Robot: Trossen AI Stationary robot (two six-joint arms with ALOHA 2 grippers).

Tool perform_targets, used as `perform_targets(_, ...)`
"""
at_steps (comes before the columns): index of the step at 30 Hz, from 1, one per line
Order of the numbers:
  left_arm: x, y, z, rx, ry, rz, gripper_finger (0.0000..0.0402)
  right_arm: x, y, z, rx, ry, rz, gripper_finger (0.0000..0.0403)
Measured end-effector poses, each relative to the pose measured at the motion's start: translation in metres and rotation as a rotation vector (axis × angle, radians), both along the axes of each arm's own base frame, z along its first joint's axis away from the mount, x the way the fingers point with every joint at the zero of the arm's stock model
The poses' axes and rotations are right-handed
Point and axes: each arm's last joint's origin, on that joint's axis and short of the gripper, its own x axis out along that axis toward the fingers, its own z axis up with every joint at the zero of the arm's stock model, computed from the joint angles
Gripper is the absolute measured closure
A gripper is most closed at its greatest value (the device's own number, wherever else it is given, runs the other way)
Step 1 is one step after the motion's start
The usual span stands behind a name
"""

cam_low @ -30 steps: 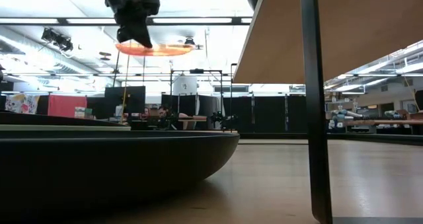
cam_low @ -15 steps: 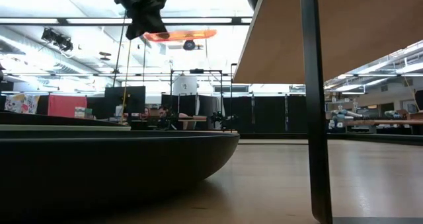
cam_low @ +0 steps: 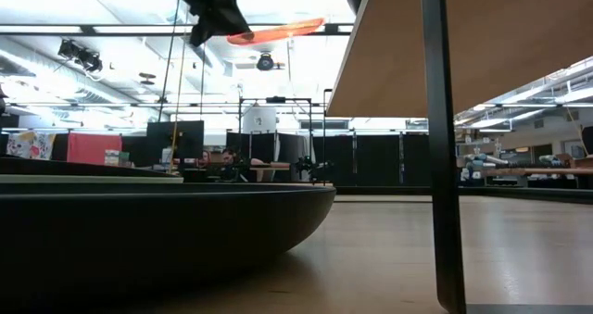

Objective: Place and stack plates onto a shelf
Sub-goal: Put the orange plate on the shelf

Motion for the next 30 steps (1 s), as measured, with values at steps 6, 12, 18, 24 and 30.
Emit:
perform_targets(6,0.003,0.002,0.005,0.030,-0.055,0.014,0.0393,0.004,-0.011,0.002,0.007,-0.032,-0.059,0.0258)
perform_targets(12,0.004,0.003,0.007,0.048,-0.069,0.033,0.0393,0.023,-0.014,-0.004,-0.020,-0.027,-0.063,0.0258)
perform_targets(18,0.004,0.003,0.007,0.050,-0.068,0.036,0.0393,0.053,-0.016,-0.011,-0.100,-0.066,-0.060,0.0258)
perform_targets(24,0.004,0.003,0.007,0.050,-0.067,0.036,0.0393,0.075,-0.021,-0.017,-0.144,-0.116,-0.080,0.0258)
perform_targets(30,0.003,0.003,0.006,0.049,-0.066,0.036,0.0393,0.087,-0.027,-0.026,-0.145,-0.116,-0.103,0.0258)
